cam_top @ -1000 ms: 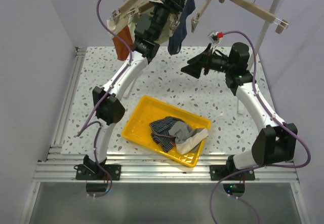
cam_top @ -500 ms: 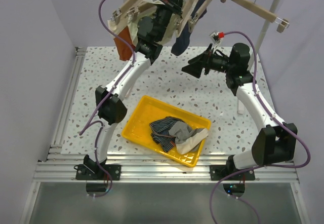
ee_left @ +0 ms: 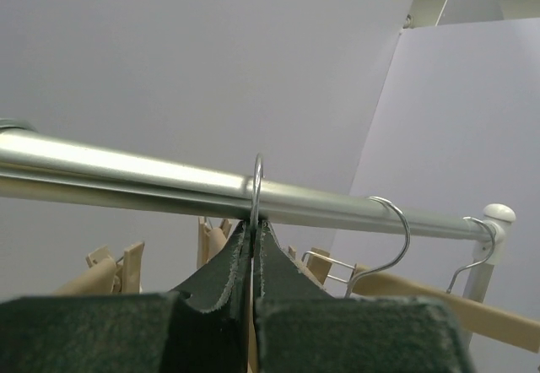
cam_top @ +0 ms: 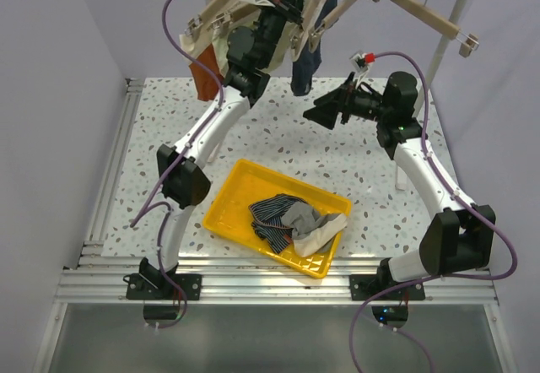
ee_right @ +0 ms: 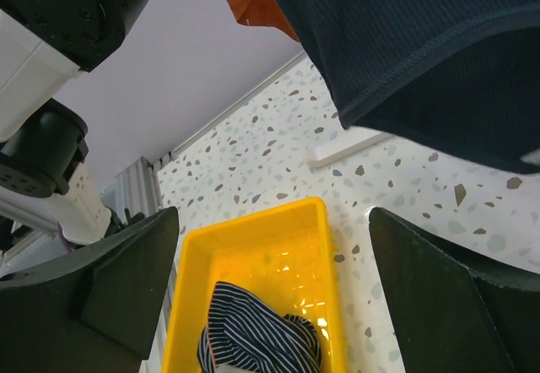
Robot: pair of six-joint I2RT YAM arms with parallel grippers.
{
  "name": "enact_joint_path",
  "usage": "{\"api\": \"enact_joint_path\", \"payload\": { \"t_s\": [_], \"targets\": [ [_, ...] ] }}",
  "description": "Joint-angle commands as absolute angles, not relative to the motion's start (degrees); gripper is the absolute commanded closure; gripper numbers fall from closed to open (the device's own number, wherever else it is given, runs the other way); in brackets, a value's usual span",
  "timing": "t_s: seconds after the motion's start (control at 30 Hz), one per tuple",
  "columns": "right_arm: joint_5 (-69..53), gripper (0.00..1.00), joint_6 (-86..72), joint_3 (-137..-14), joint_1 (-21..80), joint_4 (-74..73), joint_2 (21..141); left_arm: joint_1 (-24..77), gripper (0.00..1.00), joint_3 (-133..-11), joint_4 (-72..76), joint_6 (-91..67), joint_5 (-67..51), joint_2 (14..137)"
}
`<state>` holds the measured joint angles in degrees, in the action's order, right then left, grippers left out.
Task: Remove the underwear clipped to the hanger
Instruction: Pick up the hanger from the clothesline.
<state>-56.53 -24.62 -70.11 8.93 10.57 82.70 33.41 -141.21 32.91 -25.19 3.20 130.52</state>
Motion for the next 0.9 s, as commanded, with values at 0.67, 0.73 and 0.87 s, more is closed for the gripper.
{"api": "enact_joint_path", "payload": {
  "t_s": [0.67,0.73,0.87],
  "targets": [
    [-58.53,0.01,-24.00,-70.40,8.70,13.10,80.07,34.36,1.00,-138.62,33.15,-20.58,2.81,118.05],
    [-59.32,0.02,-23.21,-70.40,8.70,12.05,79.72,34.36,1.00,-137.12,31.38,-19.52,3.25,115.76],
    [-61.17,0.01,-21.89,-70.49,8.70,11.16,79.10,34.36,1.00,-132.99,27.08,-17.14,3.60,112.24]
  ]
}}
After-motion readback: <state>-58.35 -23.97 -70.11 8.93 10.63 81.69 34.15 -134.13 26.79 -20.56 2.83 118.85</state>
